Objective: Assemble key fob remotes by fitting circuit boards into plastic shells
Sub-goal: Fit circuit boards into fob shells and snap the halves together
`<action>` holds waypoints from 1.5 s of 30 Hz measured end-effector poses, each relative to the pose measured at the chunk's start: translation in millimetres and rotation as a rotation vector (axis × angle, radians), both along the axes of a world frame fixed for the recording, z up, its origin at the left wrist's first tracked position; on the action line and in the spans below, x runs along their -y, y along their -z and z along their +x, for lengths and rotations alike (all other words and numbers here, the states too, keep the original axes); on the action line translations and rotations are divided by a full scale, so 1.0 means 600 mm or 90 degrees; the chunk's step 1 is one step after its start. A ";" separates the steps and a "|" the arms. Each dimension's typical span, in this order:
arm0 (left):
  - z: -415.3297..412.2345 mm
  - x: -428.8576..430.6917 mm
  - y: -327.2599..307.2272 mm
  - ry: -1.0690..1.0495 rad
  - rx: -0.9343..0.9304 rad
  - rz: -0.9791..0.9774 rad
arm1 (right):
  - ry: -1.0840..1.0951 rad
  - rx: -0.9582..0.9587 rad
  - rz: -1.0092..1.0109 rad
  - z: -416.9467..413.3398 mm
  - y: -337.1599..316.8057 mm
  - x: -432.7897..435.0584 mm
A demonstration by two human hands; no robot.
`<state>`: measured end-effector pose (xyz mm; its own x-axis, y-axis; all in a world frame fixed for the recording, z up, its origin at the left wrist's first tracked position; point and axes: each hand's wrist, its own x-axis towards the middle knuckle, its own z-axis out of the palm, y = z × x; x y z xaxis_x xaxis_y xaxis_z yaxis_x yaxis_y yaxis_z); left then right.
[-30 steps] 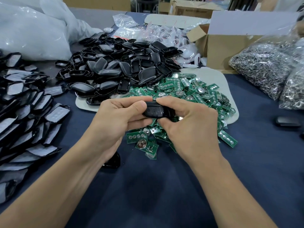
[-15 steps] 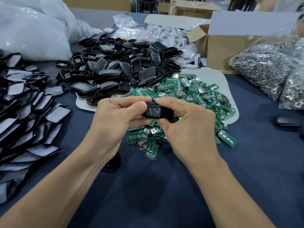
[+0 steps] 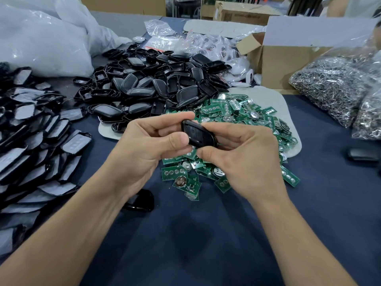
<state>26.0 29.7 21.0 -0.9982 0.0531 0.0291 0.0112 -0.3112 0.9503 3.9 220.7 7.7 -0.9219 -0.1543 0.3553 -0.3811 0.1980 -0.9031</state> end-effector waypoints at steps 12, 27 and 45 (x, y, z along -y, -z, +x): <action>0.002 -0.005 0.003 -0.024 0.000 -0.044 | -0.023 0.092 0.010 -0.003 -0.002 -0.007; 0.001 -0.020 0.011 -0.139 0.062 -0.123 | 0.056 0.023 0.113 0.006 -0.002 0.012; 0.007 -0.005 0.002 -0.048 0.060 -0.201 | -0.013 0.122 -0.061 -0.004 0.002 0.005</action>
<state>30.3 32.8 19.8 -0.9972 -0.0292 -0.0692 -0.0691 -0.0033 0.9976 1.5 217.7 6.3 -0.9710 -0.1474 0.1884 -0.2043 0.1017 -0.9736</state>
